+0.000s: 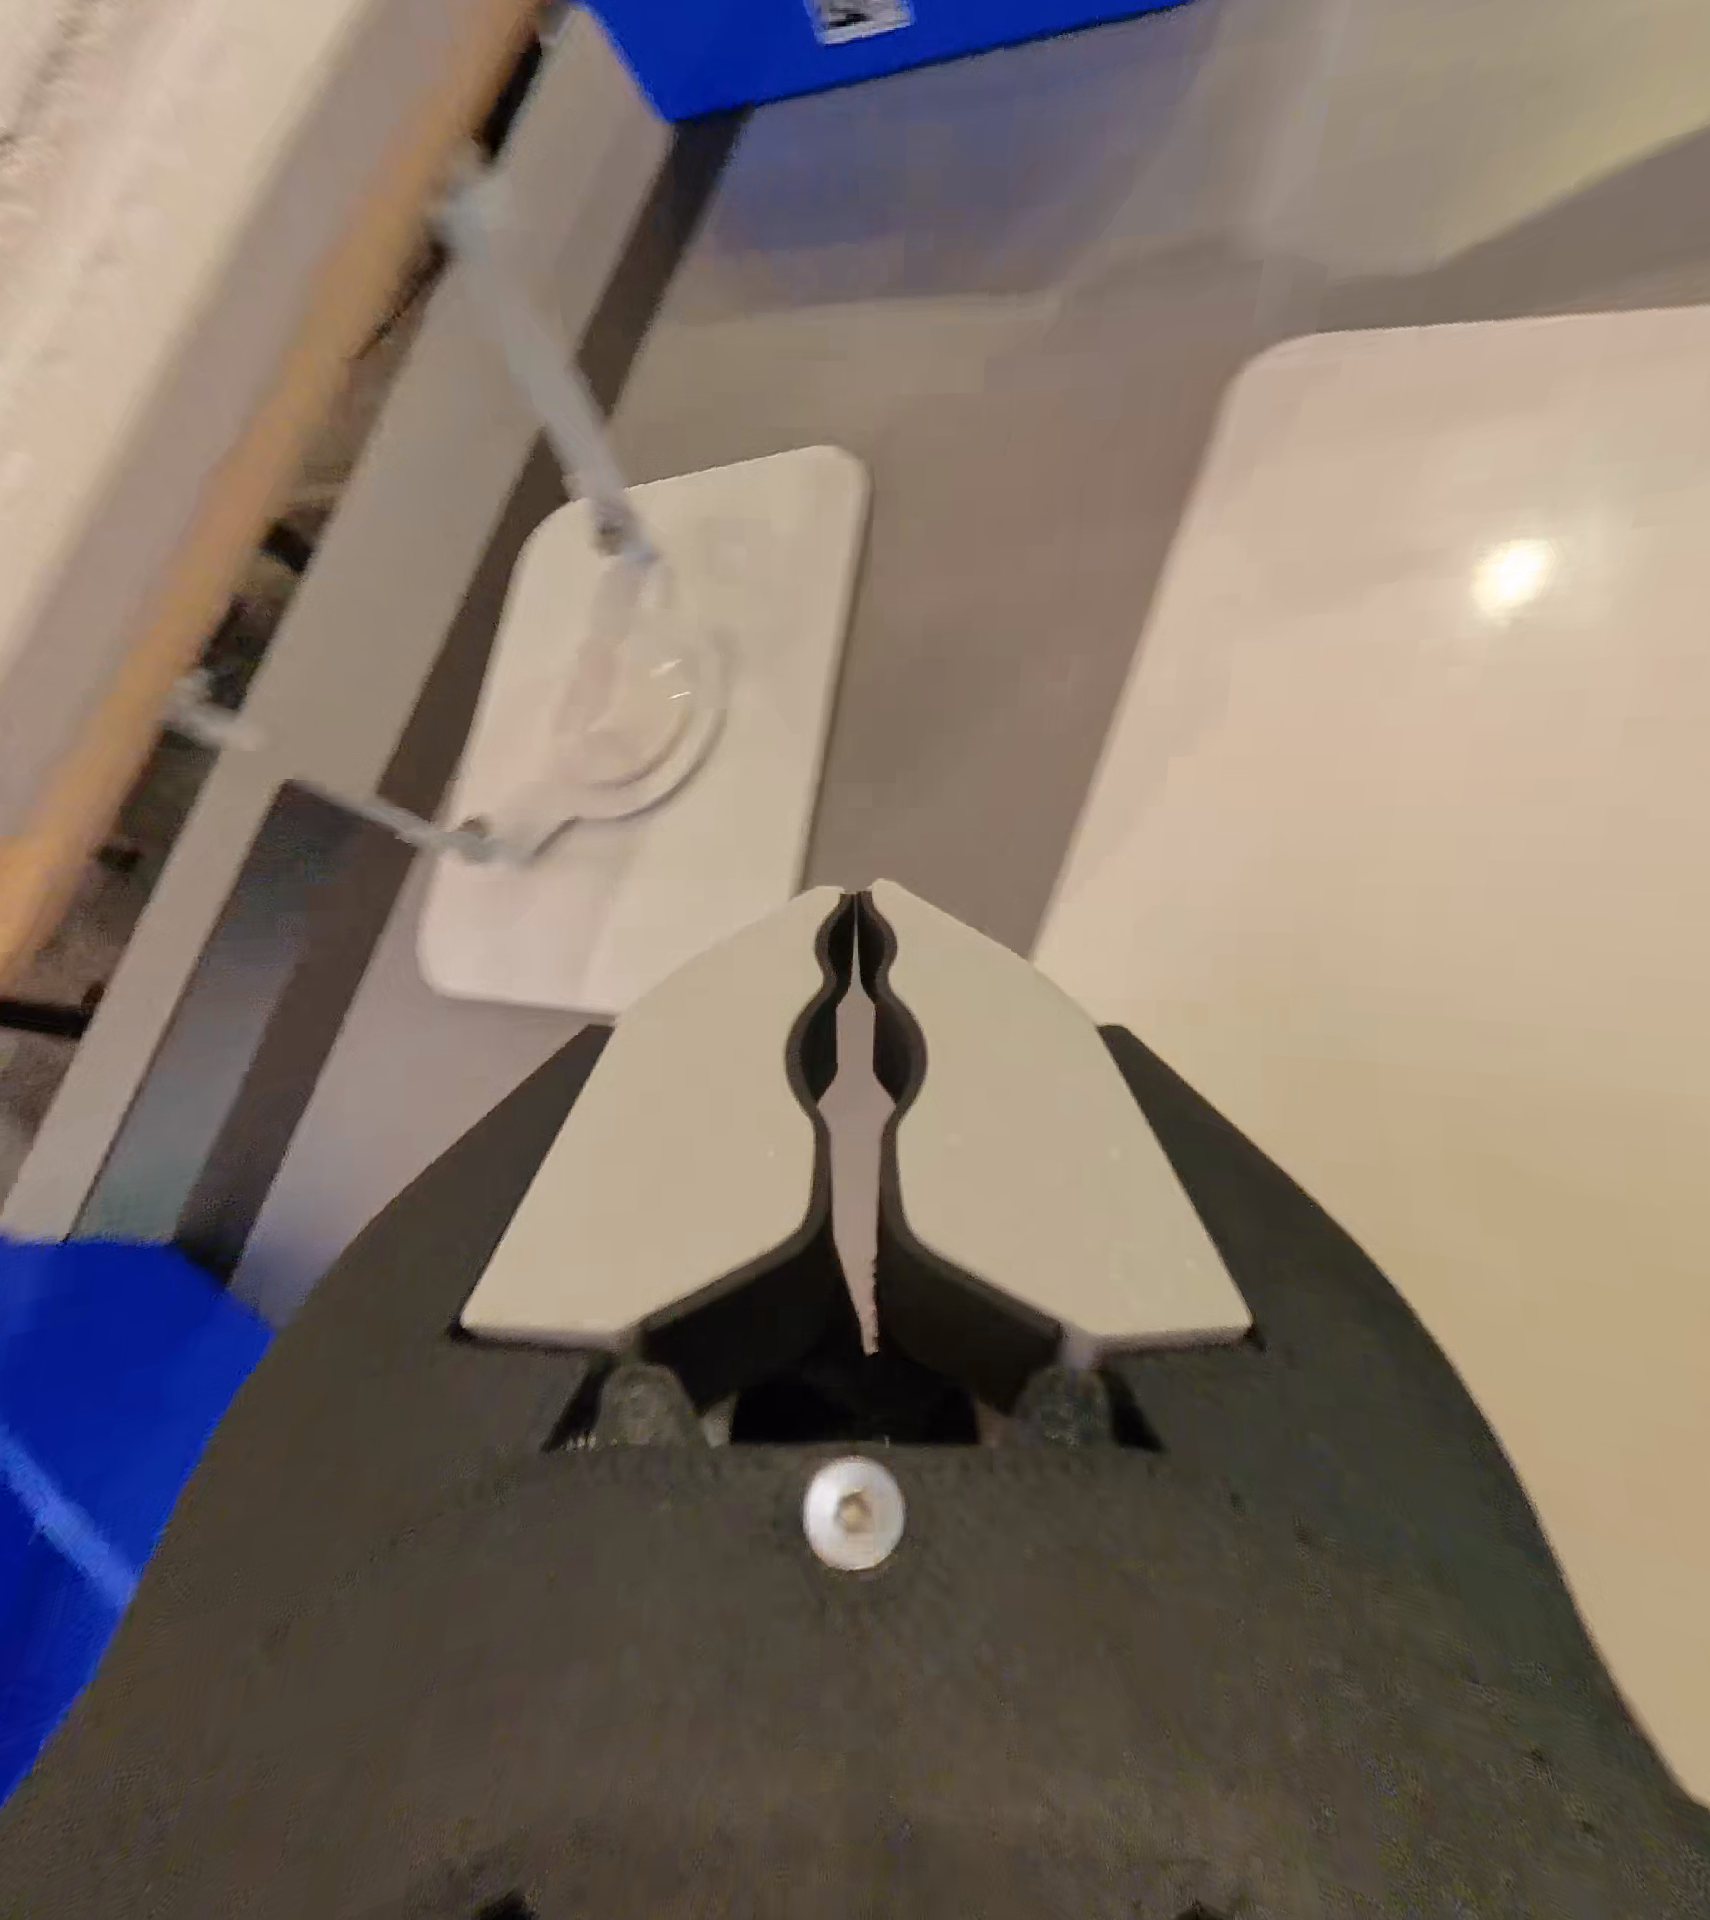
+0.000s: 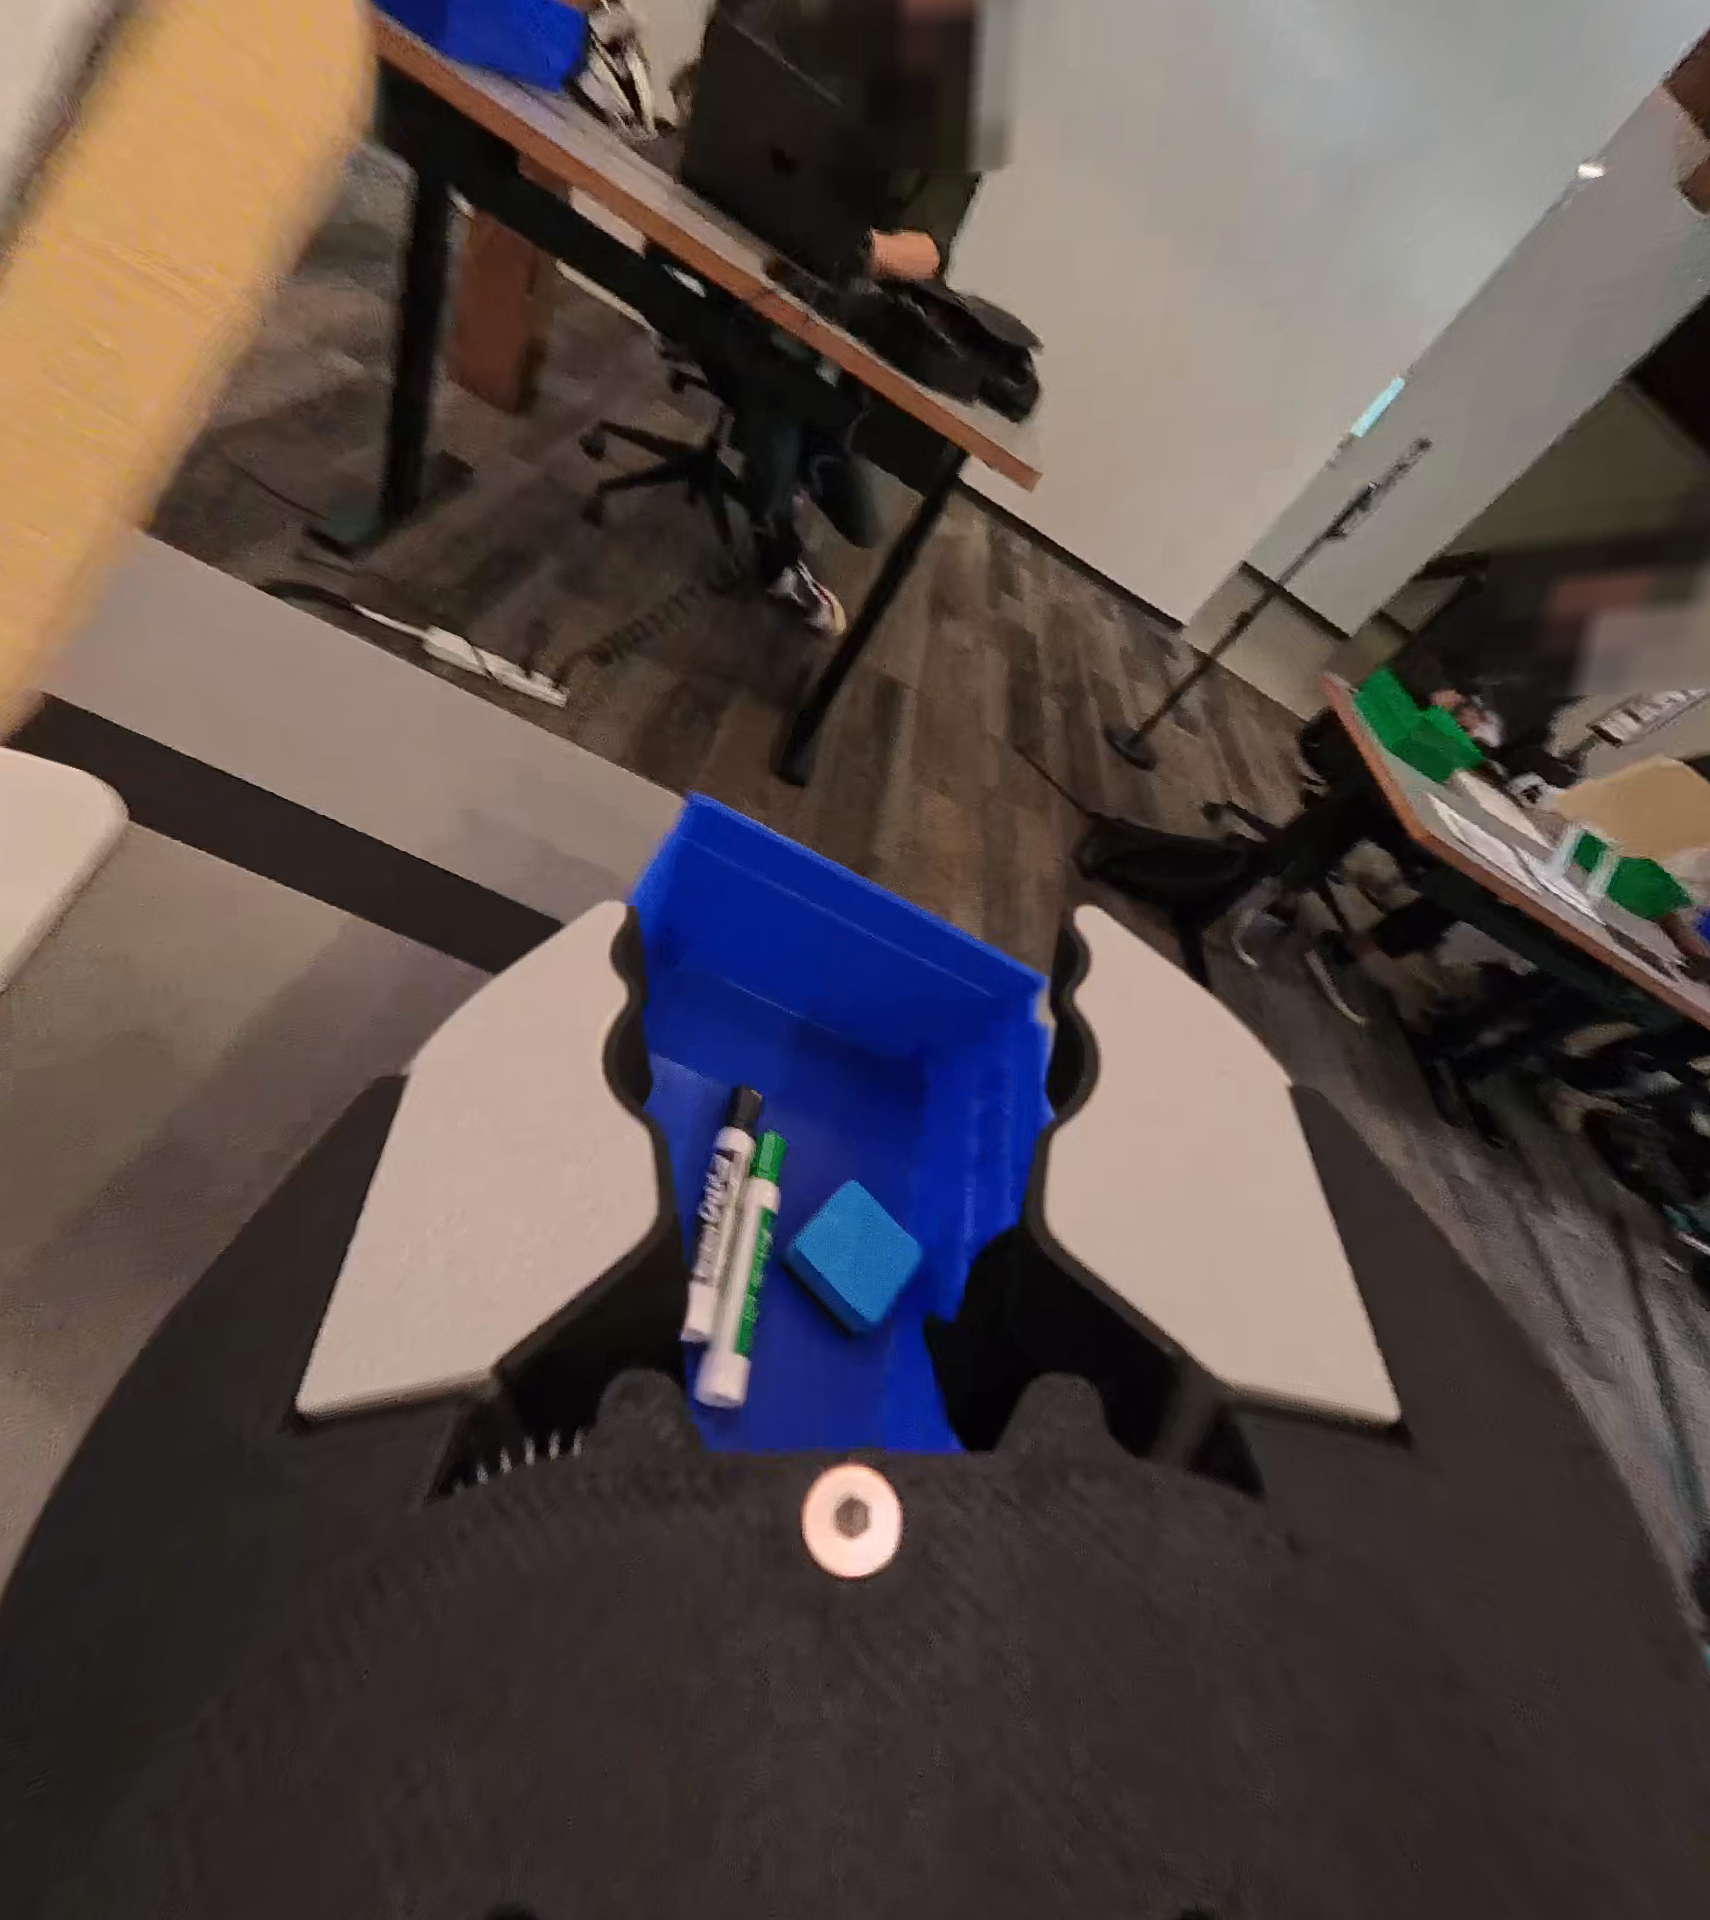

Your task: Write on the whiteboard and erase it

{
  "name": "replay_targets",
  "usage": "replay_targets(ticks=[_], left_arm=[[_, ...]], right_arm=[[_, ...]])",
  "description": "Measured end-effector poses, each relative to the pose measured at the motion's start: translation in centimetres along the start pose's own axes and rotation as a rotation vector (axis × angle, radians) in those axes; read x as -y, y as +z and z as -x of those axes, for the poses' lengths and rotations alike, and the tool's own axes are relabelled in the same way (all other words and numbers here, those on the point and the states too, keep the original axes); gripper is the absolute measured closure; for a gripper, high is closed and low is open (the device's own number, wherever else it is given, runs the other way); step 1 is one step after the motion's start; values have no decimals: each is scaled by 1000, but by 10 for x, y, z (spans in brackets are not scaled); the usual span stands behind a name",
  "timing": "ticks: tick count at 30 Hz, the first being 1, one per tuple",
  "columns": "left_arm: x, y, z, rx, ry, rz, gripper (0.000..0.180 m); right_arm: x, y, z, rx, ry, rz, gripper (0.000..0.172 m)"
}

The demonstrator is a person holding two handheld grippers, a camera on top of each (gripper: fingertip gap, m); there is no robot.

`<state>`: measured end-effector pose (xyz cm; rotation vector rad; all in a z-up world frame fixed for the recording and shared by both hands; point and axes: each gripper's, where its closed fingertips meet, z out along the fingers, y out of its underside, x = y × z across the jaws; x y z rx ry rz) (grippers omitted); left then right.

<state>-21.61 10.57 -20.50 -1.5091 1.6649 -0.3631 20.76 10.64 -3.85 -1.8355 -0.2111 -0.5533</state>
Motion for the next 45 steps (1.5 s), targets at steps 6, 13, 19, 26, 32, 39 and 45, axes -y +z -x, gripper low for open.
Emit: replay_targets(ticks=[6,13,19,26,32,39,45], left_arm=[[-27,-56,103,261,-160,-8,159],[-112,-155,198,623,-372,80,139],[-214,-210,218,766,-647,162,123],[-299,-201,186,623,-923,345,131],[-320,-170,176,515,-976,353,119],[-319,-152,178,398,-1074,221,164],[-325,-155,181,395,-1041,274,176]], right_arm=[[-83,20,-50,-127,-5,219,86],[-213,19,-72,-67,95,581,82],[-253,25,-61,2,165,655,85],[-267,35,-43,81,236,660,109],[-270,34,-42,97,244,669,141],[-262,37,-33,165,266,618,151],[-256,40,-27,233,372,583,164]])
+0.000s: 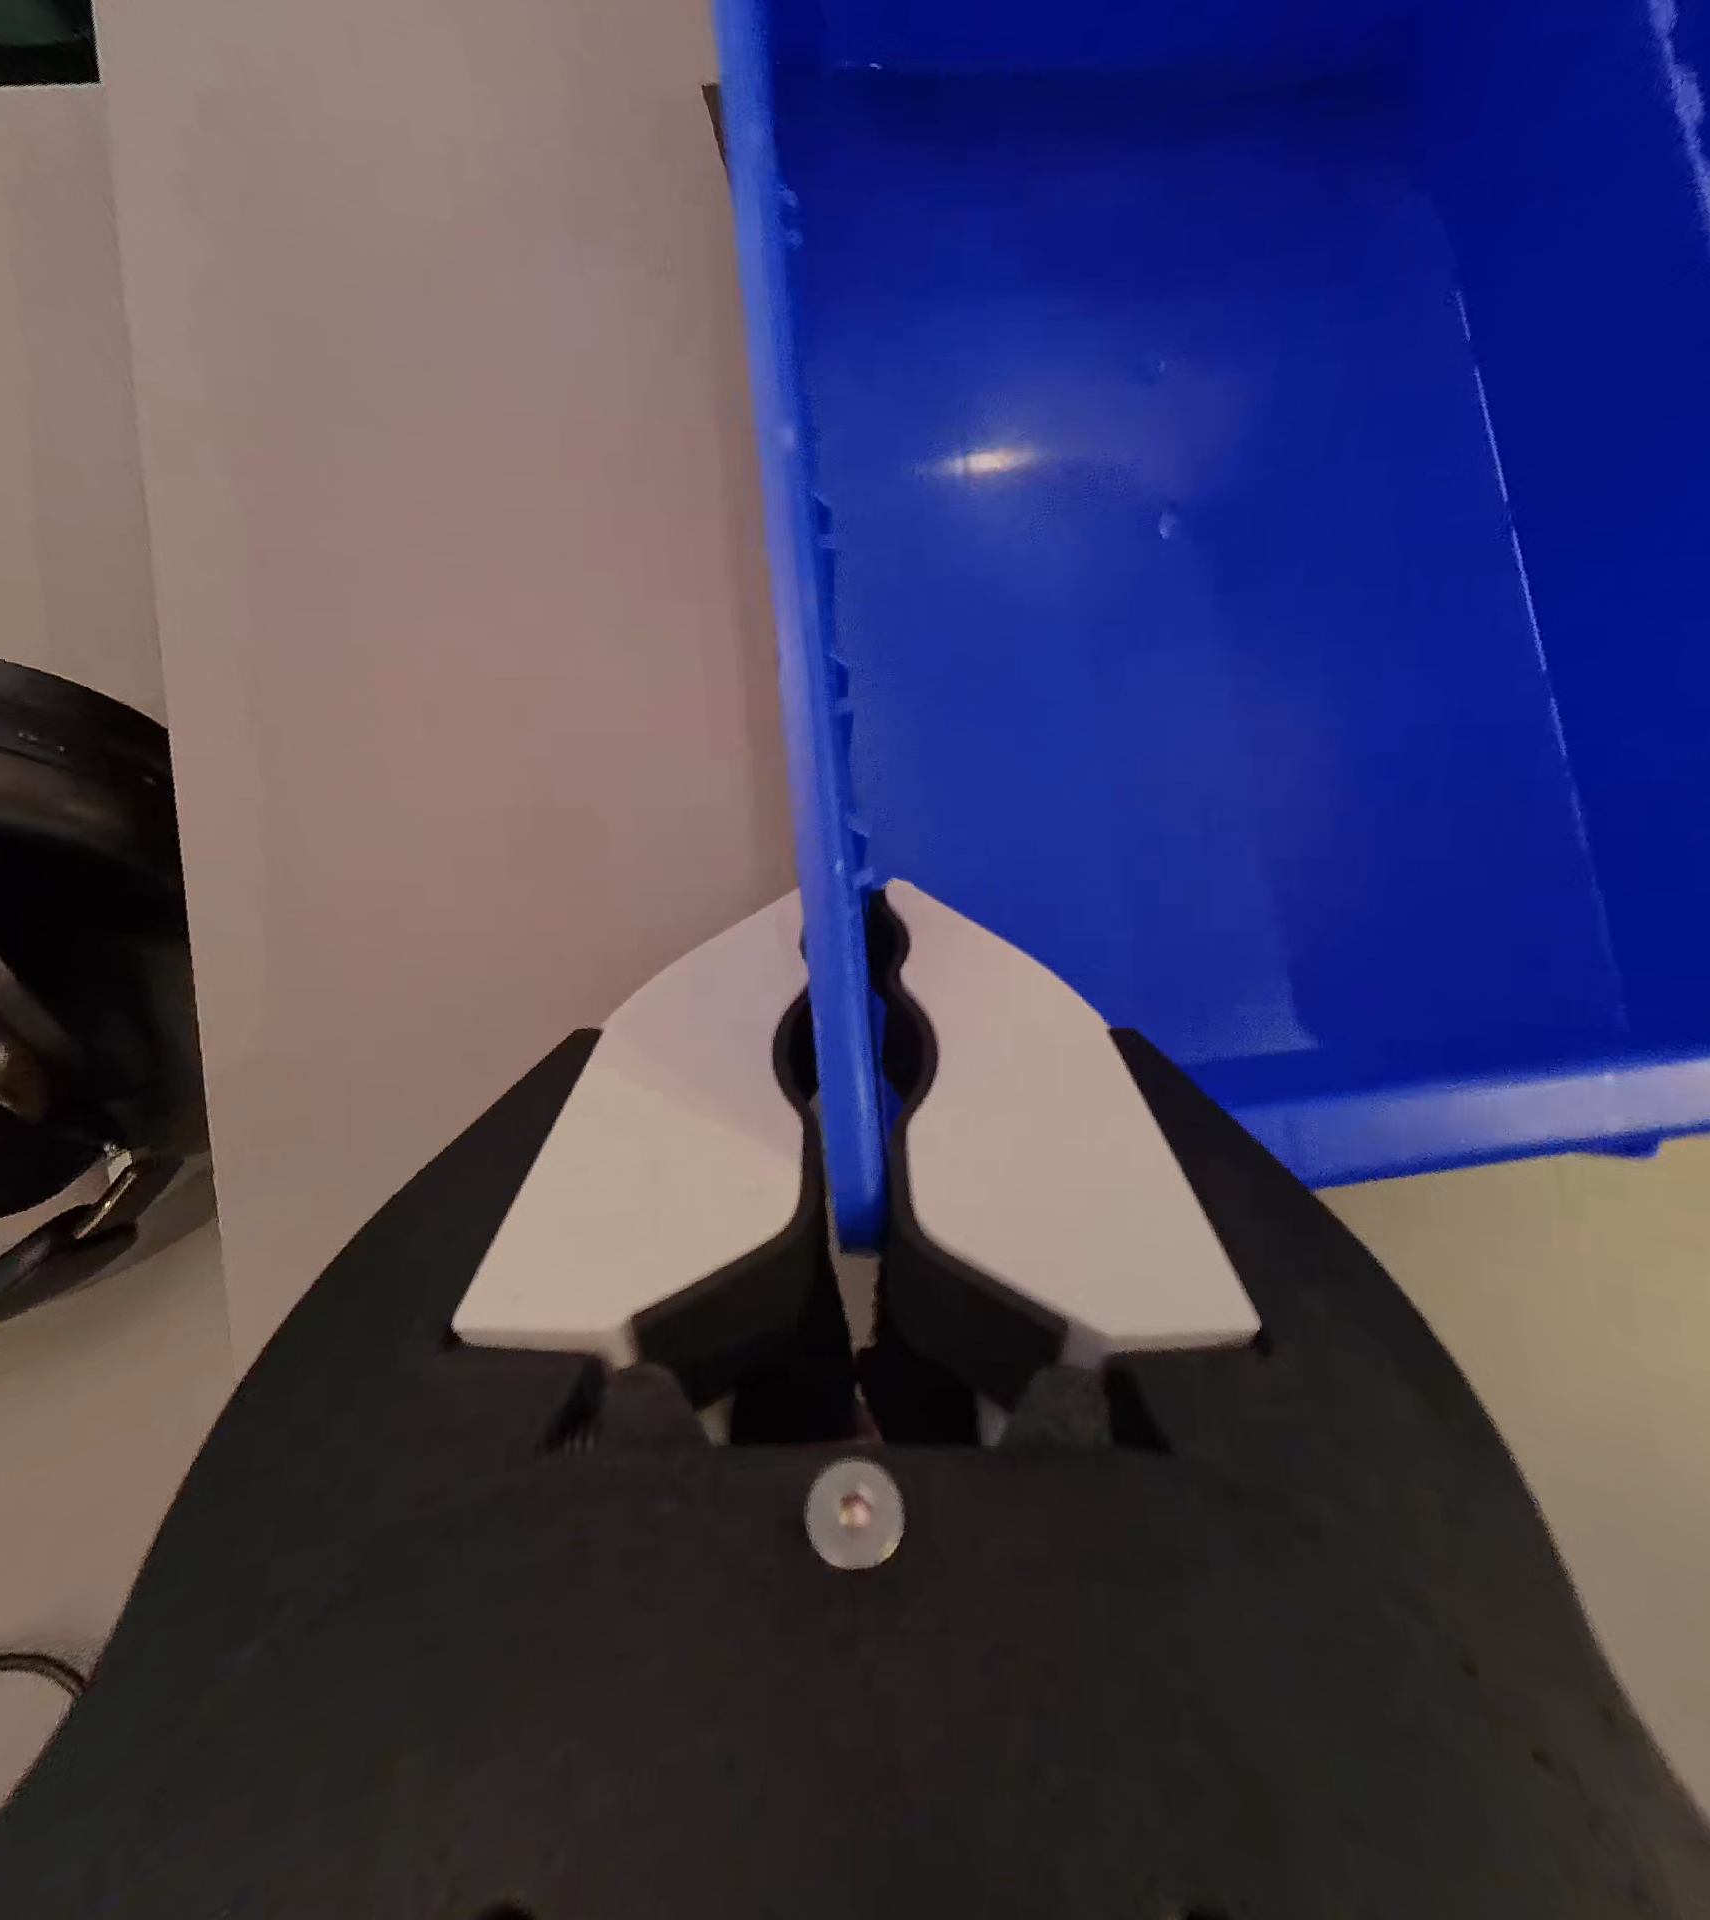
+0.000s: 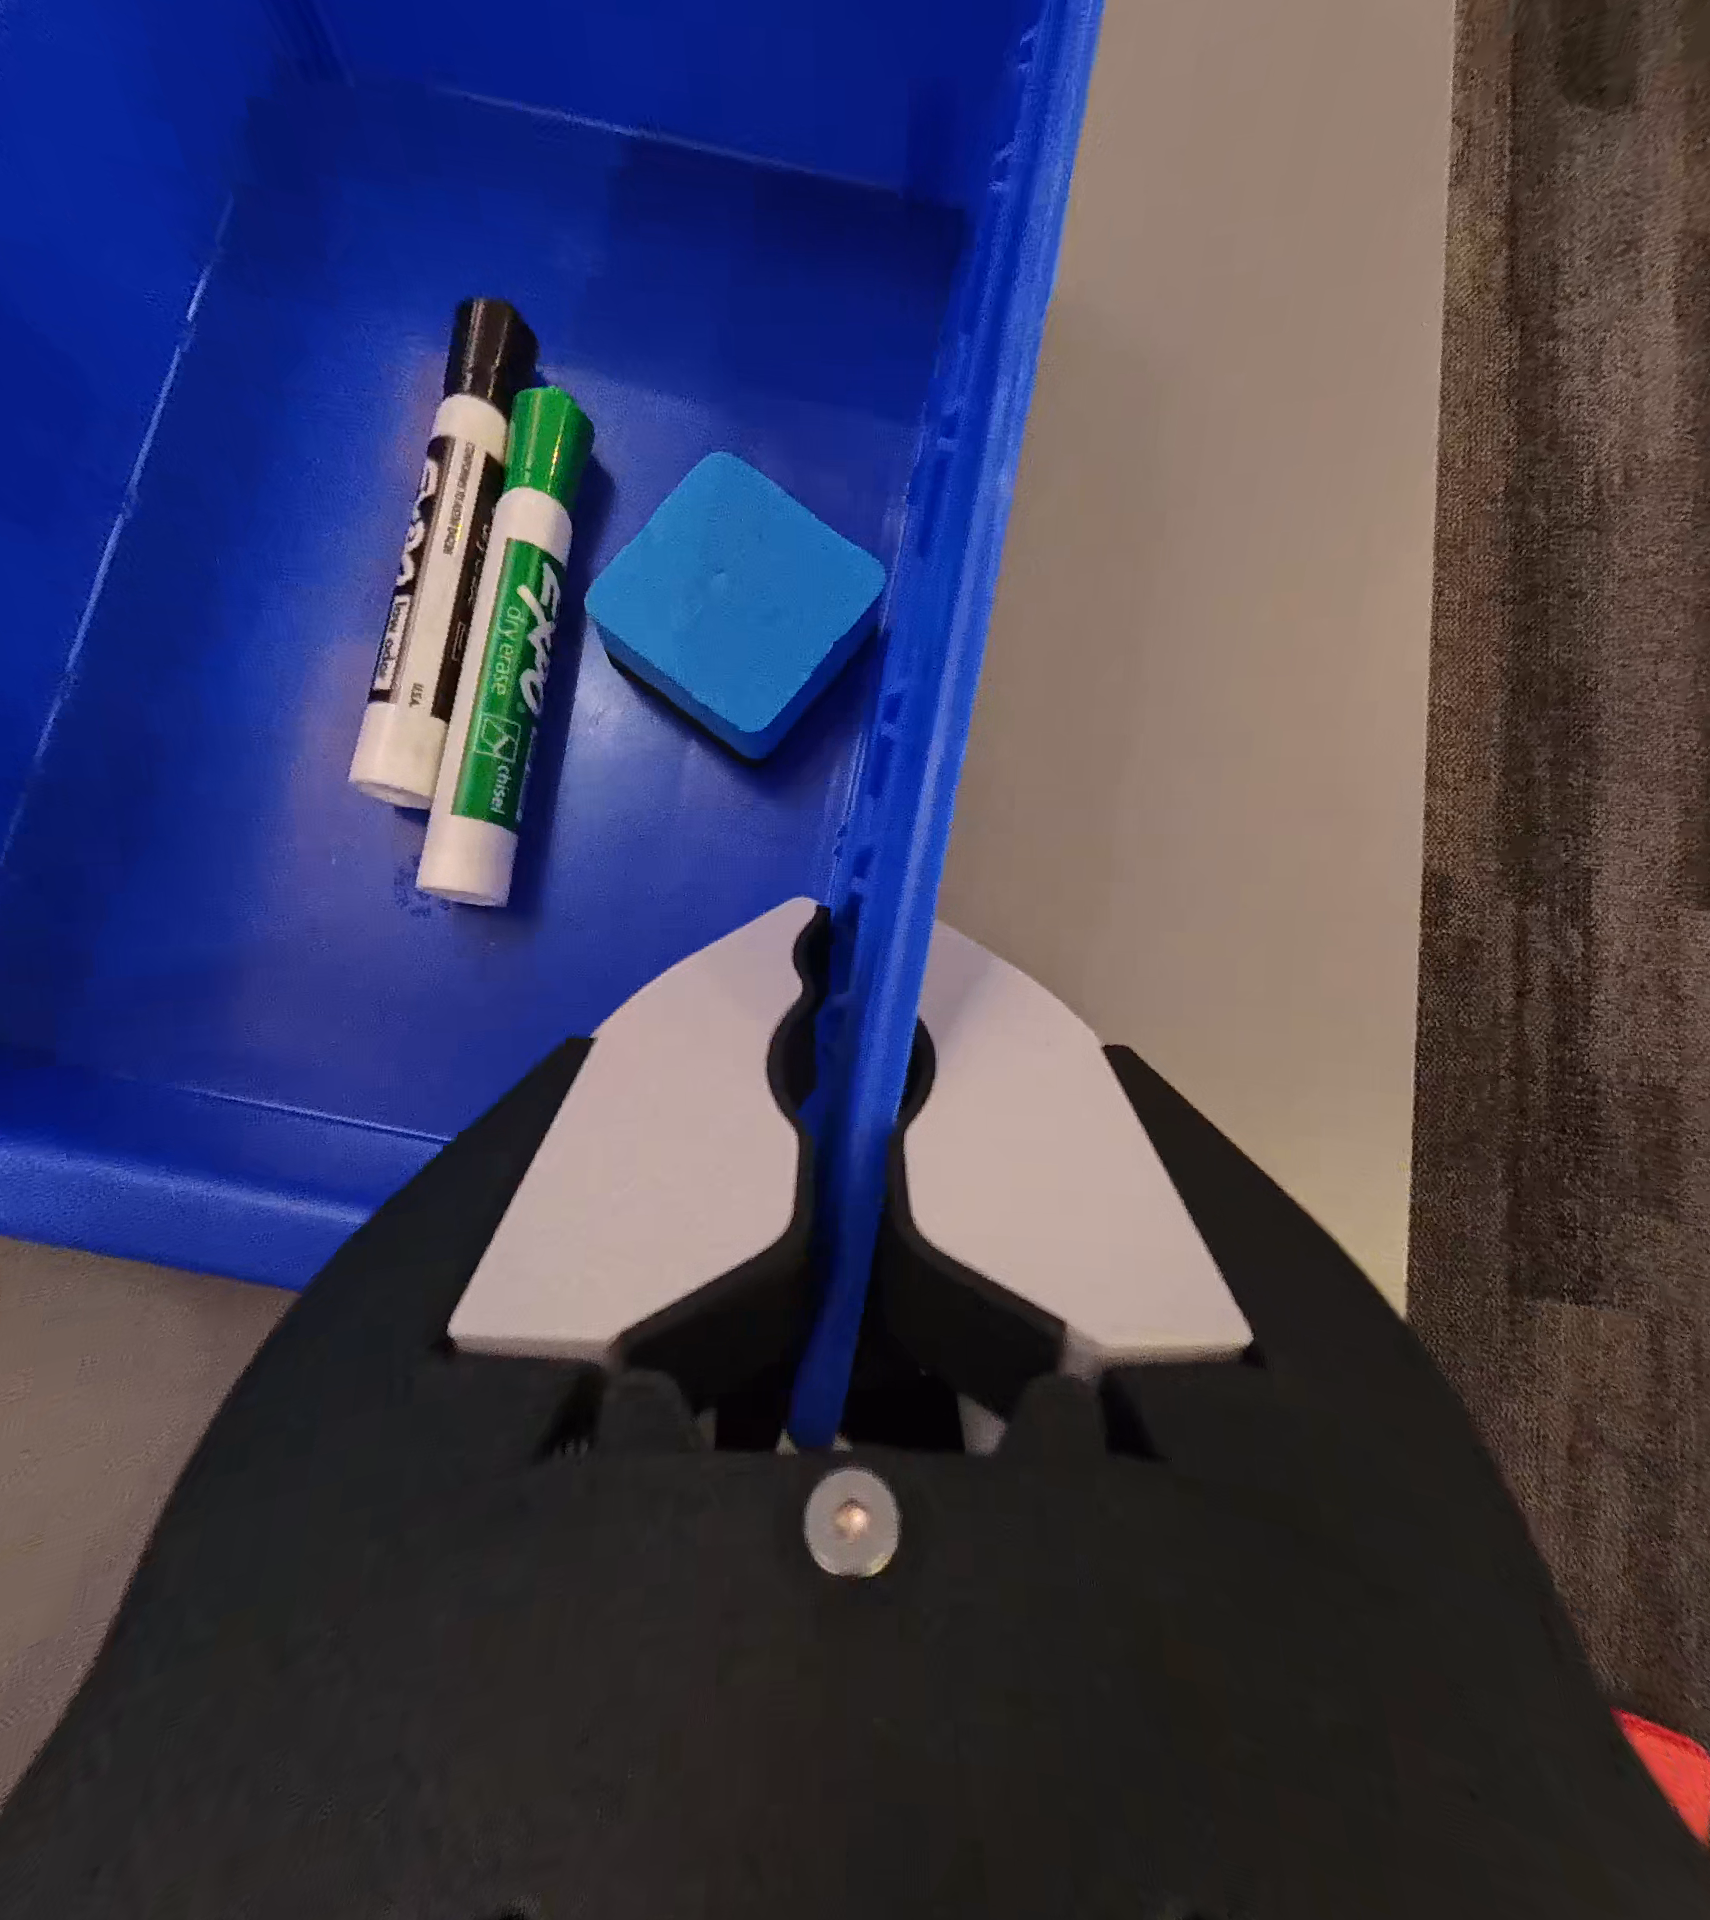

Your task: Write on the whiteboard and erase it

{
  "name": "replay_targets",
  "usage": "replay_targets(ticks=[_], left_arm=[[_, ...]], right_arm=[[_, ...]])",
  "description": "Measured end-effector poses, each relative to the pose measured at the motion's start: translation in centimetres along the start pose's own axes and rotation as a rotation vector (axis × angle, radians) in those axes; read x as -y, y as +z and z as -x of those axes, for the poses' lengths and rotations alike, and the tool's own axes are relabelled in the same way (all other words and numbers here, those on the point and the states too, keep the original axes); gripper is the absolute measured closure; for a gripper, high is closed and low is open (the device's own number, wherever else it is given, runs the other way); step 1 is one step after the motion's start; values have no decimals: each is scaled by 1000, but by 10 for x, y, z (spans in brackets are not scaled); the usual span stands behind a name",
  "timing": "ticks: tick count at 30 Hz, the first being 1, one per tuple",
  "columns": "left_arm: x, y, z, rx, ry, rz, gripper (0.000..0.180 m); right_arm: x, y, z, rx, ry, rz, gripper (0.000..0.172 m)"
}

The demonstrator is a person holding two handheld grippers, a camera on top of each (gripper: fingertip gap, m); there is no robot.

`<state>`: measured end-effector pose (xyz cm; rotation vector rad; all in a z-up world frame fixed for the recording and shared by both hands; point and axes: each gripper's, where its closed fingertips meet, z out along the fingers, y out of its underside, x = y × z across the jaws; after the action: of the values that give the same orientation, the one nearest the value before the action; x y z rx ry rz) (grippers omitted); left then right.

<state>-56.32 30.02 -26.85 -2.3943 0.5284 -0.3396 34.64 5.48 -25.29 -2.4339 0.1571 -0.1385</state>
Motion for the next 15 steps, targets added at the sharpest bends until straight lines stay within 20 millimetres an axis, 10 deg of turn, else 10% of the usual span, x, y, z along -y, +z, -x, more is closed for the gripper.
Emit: replay_targets(ticks=[15], left_arm=[[-13,-17,-6,-136,-83,-49,176]], right_arm=[[-11,-25,40,166,-16,34,166]])
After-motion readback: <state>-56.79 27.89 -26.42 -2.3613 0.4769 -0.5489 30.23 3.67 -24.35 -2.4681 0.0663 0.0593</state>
